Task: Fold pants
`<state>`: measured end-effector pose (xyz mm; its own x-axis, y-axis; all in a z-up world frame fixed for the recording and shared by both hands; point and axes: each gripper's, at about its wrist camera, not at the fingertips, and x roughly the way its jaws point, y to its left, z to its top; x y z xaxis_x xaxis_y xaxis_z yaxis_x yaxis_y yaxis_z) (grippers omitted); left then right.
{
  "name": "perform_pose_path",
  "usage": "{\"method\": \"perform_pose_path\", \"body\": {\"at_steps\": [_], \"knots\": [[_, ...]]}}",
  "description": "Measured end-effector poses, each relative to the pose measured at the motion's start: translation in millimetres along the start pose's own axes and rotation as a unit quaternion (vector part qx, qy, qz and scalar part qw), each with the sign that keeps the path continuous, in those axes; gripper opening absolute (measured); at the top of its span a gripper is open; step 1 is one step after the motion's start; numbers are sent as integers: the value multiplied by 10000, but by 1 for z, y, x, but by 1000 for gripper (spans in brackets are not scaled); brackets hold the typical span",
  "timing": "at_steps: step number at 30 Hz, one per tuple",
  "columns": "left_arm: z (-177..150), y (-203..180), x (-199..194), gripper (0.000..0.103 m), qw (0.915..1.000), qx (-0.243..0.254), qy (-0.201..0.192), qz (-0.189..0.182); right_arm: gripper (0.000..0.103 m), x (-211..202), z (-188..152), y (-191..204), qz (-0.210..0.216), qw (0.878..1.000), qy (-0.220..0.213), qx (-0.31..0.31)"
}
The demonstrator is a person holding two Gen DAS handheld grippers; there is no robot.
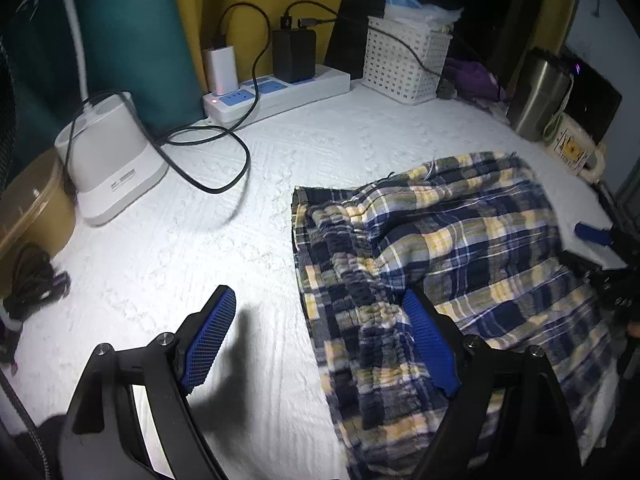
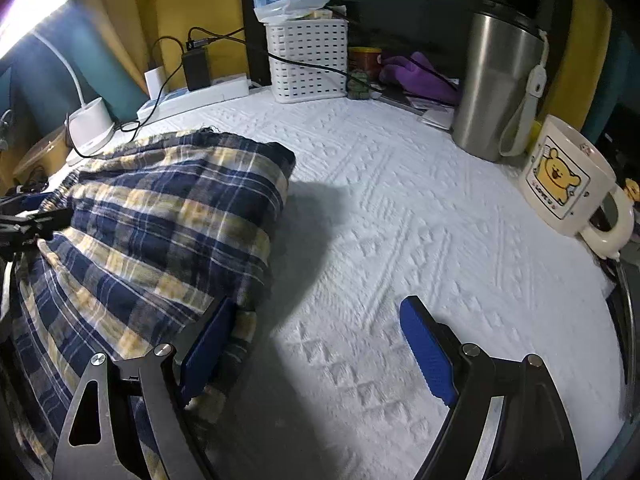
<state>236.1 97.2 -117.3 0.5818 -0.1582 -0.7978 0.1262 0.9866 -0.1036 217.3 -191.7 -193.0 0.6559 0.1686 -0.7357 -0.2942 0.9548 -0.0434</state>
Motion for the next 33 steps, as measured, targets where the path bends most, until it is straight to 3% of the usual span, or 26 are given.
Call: {"method": "perform_pose_path", "body": {"at_steps": [6, 12, 19, 26, 33], "knots": [[-6, -7, -28, 86, 9994, 87, -184, -292, 85, -26, -3, 12, 258, 9991, -157, -285], [-24, -18, -22, 86, 9994, 209, 55, -252, 85, -28, -26, 32, 450, 9980, 52, -443], [-39, -8, -15, 86, 9991, 13, 192, -387, 87, -33, -46, 38, 274, 9972, 100, -686], [-29, -11, -23, 86, 9993, 180, 112, -315, 89, -38, -47, 18, 349, 9982, 103, -472], [-4, -10, -22, 86, 9992, 315, -87, -229, 89, -41, -21, 4, 367, 9990, -178, -191]]}}
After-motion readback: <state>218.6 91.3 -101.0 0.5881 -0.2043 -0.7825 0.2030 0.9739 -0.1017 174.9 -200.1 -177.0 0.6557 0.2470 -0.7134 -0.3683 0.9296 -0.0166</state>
